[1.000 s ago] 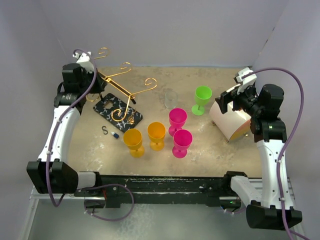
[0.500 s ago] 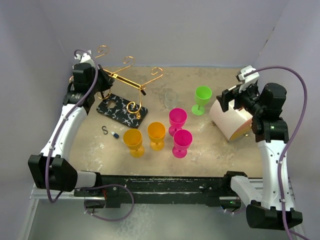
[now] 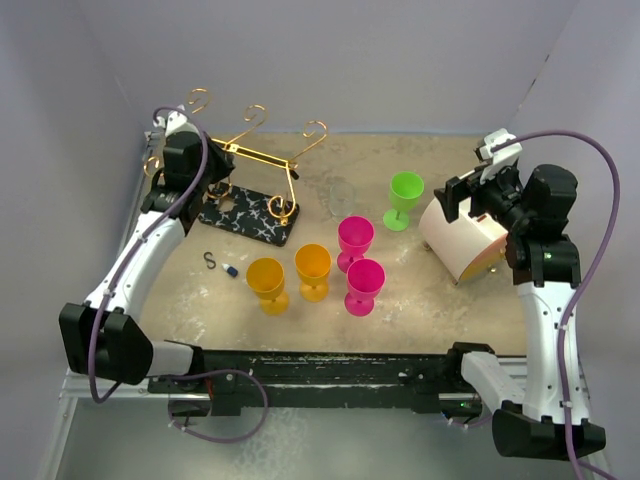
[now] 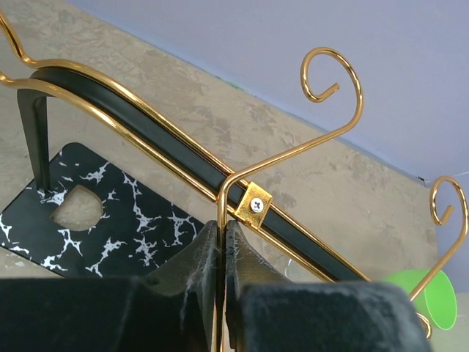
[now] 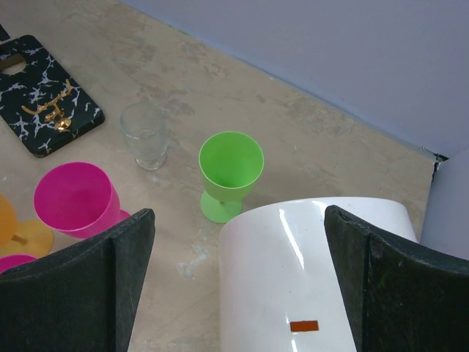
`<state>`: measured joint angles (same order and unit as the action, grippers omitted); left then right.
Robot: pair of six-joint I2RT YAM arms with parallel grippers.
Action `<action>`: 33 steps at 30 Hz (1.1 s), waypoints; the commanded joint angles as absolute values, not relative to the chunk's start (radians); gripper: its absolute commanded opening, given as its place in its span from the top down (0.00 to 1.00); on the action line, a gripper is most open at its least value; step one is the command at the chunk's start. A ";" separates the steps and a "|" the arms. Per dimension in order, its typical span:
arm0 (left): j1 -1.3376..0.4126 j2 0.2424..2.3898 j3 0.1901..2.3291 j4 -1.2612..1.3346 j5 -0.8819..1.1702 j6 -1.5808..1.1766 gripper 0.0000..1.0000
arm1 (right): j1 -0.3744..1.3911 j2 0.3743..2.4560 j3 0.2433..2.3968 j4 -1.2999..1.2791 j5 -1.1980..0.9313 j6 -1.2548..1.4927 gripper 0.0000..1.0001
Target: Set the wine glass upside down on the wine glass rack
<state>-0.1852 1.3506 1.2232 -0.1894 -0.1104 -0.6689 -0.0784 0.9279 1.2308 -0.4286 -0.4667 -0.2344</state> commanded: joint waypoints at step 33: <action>-0.209 1.193 1.196 -0.249 0.293 -0.263 0.37 | -0.058 1.000 1.221 -0.442 -0.621 -0.306 0.00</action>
<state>-0.1932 1.2411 1.1625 -0.2302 0.2691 -0.3489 -0.0723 0.9848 1.2186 -0.4385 -0.5587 -0.2638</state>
